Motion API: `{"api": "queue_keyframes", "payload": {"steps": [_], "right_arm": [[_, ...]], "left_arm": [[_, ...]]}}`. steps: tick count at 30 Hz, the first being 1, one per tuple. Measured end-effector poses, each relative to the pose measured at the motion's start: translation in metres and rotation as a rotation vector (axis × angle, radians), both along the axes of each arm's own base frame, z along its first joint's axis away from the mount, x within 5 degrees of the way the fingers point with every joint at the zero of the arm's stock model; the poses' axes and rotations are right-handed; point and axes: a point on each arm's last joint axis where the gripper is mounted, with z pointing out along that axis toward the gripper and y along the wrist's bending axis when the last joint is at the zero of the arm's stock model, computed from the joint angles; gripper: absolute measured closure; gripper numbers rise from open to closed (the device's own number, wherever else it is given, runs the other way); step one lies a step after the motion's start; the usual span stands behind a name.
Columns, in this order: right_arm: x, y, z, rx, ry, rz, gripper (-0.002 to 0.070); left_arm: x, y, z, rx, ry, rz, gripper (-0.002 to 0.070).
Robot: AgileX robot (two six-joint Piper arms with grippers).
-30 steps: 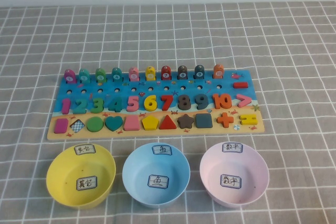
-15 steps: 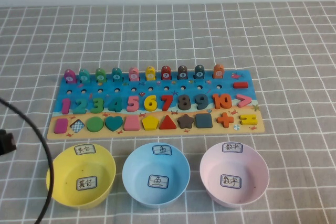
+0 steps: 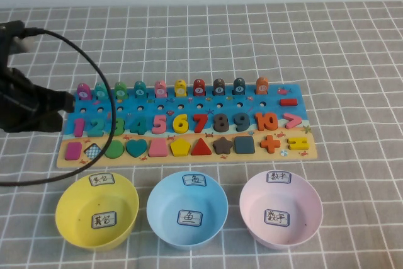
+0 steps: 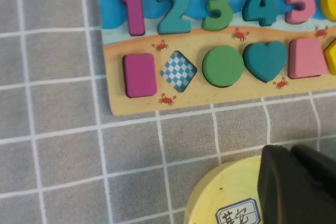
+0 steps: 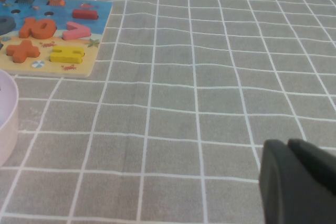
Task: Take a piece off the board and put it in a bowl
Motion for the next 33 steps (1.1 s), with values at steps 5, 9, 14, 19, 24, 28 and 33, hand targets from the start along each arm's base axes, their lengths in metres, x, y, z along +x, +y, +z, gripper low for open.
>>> {"api": "queue_keyframes", "payload": {"steps": [5, 9, 14, 19, 24, 28, 33], "right_arm": [[0.0, 0.0, 0.0, 0.0, 0.0, 0.0, 0.0694], [0.0, 0.0, 0.0, 0.0, 0.0, 0.0, 0.0694], [0.0, 0.0, 0.0, 0.0, 0.0, 0.0, 0.0694], [0.0, 0.0, 0.0, 0.0, 0.0, 0.0, 0.0694], [0.0, 0.0, 0.0, 0.0, 0.0, 0.0, 0.0694], [0.0, 0.0, 0.0, 0.0, 0.0, 0.0, 0.0694], [0.0, 0.0, 0.0, 0.0, 0.0, 0.0, 0.0694]], "left_arm": [[0.034, -0.011, -0.012, 0.03, 0.14, -0.053, 0.0681], [0.048, -0.014, -0.023, 0.063, 0.221, -0.069, 0.0681], [0.054, -0.011, -0.037, 0.115, 0.264, -0.075, 0.068], [0.057, -0.01, -0.05, 0.132, 0.327, -0.088, 0.0585], [0.06, -0.011, -0.057, 0.134, 0.344, -0.09, 0.0412], [0.066, -0.011, -0.063, 0.125, 0.335, -0.06, 0.0365], [0.075, -0.01, -0.073, 0.138, 0.308, -0.027, 0.0356]]}}
